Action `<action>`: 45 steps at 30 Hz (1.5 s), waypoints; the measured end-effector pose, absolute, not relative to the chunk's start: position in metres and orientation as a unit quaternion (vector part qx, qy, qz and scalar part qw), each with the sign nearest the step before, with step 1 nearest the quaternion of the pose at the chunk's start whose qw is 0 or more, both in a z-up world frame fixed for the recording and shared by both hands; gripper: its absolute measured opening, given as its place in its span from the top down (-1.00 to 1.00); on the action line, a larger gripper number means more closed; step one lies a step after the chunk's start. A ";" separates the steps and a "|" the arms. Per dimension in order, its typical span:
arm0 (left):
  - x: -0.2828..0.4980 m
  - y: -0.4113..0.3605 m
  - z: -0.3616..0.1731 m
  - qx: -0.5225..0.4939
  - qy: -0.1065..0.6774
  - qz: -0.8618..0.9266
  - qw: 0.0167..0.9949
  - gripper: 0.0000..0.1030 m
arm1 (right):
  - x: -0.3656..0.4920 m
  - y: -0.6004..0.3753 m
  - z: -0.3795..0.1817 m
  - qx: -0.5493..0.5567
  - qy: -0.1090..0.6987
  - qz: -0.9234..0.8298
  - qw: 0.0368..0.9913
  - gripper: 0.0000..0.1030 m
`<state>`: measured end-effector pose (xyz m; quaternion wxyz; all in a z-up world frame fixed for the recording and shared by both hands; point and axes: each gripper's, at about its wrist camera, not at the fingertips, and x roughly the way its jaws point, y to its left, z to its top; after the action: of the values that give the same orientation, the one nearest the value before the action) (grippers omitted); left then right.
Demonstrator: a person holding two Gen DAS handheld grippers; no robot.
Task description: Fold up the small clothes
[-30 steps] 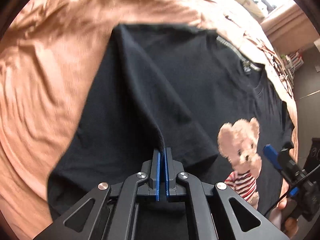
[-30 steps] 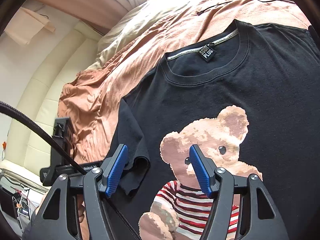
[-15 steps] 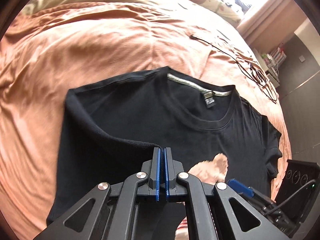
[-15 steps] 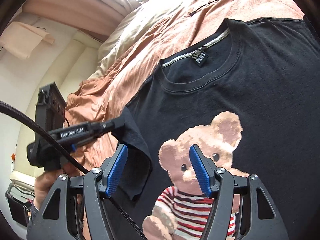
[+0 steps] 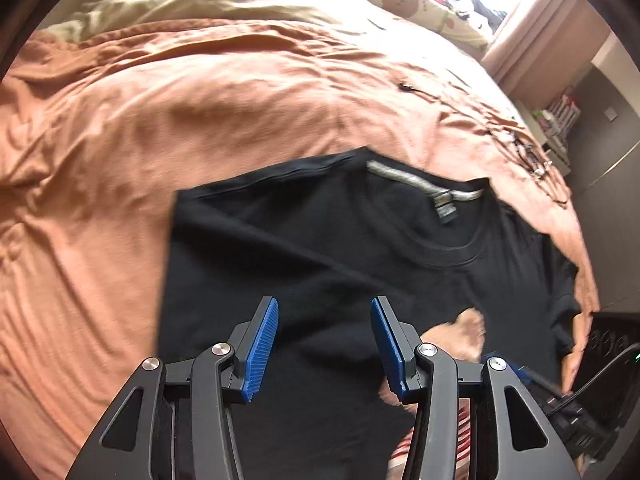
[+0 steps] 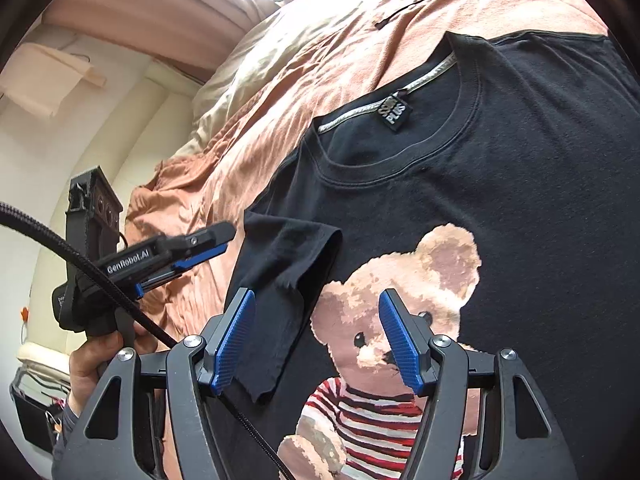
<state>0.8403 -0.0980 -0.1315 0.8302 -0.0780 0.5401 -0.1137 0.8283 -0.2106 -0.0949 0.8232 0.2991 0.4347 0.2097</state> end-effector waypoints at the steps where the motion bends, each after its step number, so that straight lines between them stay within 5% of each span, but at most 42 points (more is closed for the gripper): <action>1: 0.836 -0.090 -0.135 -0.071 0.543 -0.102 0.830 0.06 | 0.827 -0.208 -0.094 0.293 0.434 0.209 0.826 -0.22; 5: 0.824 -0.066 -0.154 -0.063 0.563 -0.080 0.820 0.38 | 0.824 -0.192 -0.090 0.265 0.435 0.215 0.833 -0.21; 14: 0.798 -0.019 -0.193 -0.064 0.590 -0.075 0.802 0.53 | 0.824 -0.136 -0.087 0.205 0.444 0.228 0.842 -0.21; 26: 0.760 0.015 -0.192 -0.107 0.582 -0.124 0.796 0.54 | 0.814 -0.049 -0.108 0.114 0.475 0.245 0.837 0.27; 37: 0.721 0.035 -0.163 -0.135 0.572 -0.110 0.802 0.54 | 0.787 -0.048 -0.079 0.074 0.505 0.204 0.835 0.30; 43: 0.692 0.036 -0.130 -0.131 0.560 -0.111 0.811 0.40 | 0.740 -0.073 -0.026 0.070 0.471 0.187 0.859 0.30; 45: 0.681 0.032 -0.117 -0.129 0.554 -0.109 0.815 0.03 | 0.722 -0.084 -0.015 0.069 0.464 0.181 0.864 0.30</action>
<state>0.6815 0.0325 -0.1172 0.8152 -0.1290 0.5540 -0.1094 0.7224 -0.0843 -0.0146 0.8642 0.0688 0.4641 0.1815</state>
